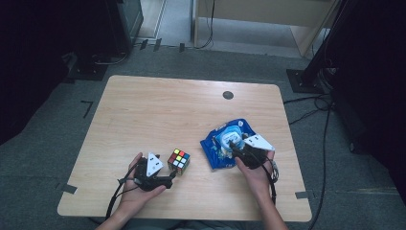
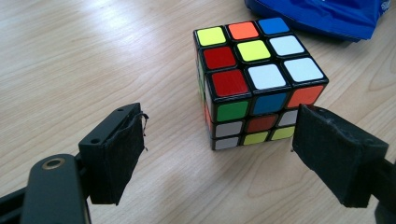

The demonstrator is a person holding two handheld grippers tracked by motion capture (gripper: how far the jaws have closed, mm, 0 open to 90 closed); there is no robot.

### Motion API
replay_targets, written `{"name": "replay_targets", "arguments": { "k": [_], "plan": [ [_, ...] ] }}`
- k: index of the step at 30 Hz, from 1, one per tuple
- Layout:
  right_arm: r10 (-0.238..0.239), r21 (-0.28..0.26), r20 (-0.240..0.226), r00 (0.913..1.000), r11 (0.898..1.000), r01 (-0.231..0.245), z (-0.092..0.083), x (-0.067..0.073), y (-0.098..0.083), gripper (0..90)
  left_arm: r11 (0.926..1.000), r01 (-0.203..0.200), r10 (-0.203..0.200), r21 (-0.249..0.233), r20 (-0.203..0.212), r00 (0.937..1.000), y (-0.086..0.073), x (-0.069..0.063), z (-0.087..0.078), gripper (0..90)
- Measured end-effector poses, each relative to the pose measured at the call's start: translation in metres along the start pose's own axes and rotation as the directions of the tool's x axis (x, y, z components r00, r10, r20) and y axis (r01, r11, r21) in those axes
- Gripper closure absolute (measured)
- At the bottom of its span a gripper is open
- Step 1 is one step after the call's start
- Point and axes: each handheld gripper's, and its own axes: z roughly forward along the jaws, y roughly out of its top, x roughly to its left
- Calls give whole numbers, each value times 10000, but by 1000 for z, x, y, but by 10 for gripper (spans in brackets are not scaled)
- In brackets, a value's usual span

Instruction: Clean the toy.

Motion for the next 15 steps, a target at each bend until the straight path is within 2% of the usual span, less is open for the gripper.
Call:
{"name": "replay_targets", "arguments": {
  "k": [3,4,5,7,10,13,14,15],
  "plan": [
    [169,-67,749,9970,9998,-164,-5,-10,0,640,10000,12,-12,-21,-11,10000,0,0,0,170],
    [169,-67,749,9970,9998,-164,-5,-10,0,640,10000,12,-12,-21,-11,10000,0,0,0,170],
    [166,-62,810,9966,9999,-161,-6,-14,0,683,10000,13,-13,14,-5,10000,0,0,0,170],
    [359,56,1084,9935,9993,-368,-6,-20,0,830,10000,20,-20,67,5,10000,-1,-1,1,170],
    [425,126,1256,9912,9989,-444,-3,-20,1,898,9999,2,-2,122,17,10000,-1,-1,3,171],
    [951,286,1627,9821,9945,-1010,3,-21,1,900,9999,-23,23,142,-14,10000,-2,-3,4,171],
    [951,286,1627,9821,9945,-1010,3,-21,1,900,9999,-23,23,142,-14,10000,-2,-3,4,171],
    [1228,420,1812,9757,9903,-1324,7,-22,0,886,9999,-4,4,129,-24,10000,-2,-2,4,171]
  ]
}}
